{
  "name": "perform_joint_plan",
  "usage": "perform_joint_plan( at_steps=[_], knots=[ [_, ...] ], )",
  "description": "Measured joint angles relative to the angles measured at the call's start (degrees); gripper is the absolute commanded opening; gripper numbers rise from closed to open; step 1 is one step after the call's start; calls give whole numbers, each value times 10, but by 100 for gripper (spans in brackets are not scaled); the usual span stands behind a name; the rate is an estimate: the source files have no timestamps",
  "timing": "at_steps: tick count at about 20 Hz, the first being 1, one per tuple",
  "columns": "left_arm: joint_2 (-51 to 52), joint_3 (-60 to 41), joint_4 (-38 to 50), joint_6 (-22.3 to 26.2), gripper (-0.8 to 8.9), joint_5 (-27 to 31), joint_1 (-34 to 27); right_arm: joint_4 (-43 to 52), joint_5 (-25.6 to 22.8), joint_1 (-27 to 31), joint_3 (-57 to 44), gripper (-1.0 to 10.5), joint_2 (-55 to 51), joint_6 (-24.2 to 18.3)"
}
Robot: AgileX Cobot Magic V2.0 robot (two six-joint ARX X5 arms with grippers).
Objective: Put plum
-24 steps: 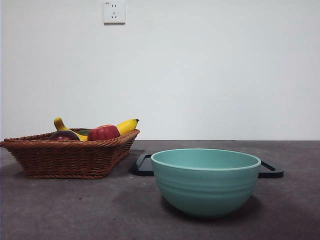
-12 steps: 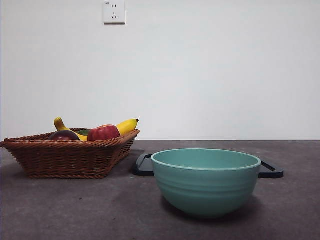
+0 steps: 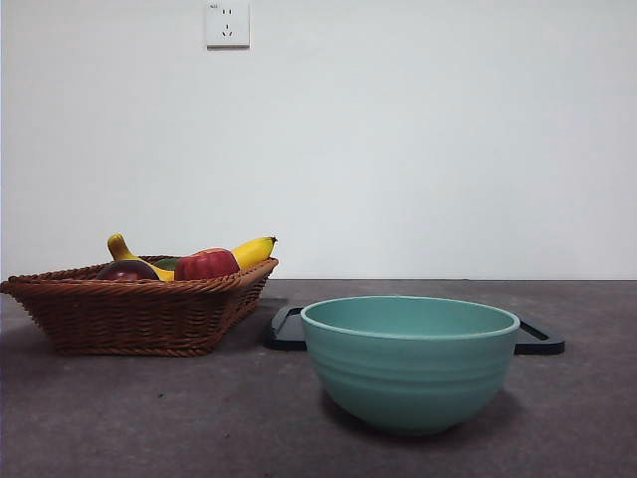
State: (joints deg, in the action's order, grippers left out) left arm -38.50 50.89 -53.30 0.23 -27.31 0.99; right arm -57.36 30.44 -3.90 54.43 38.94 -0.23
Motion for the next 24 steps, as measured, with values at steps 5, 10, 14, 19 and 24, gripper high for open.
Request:
perform_joint_plan(
  at_steps=[5,10,14,19,24],
  knots=[
    [-2,1,-5,14,14,0,4,-26,0,-29,0,5,11,-15],
    [-1,1,-5,15,341,0,4,-26,-2,-31,0,362,11,-17],
    [-1,1,-5,16,477,0,4,-26,-4,-31,0,383,11,-17],
    [-2,1,3,16,468,0,5,-26,-4,-31,0,383,11,-17],
    [-47,34,30,5,464,13,22,-21,-4,-31,0,382,11,-17]
  ],
)
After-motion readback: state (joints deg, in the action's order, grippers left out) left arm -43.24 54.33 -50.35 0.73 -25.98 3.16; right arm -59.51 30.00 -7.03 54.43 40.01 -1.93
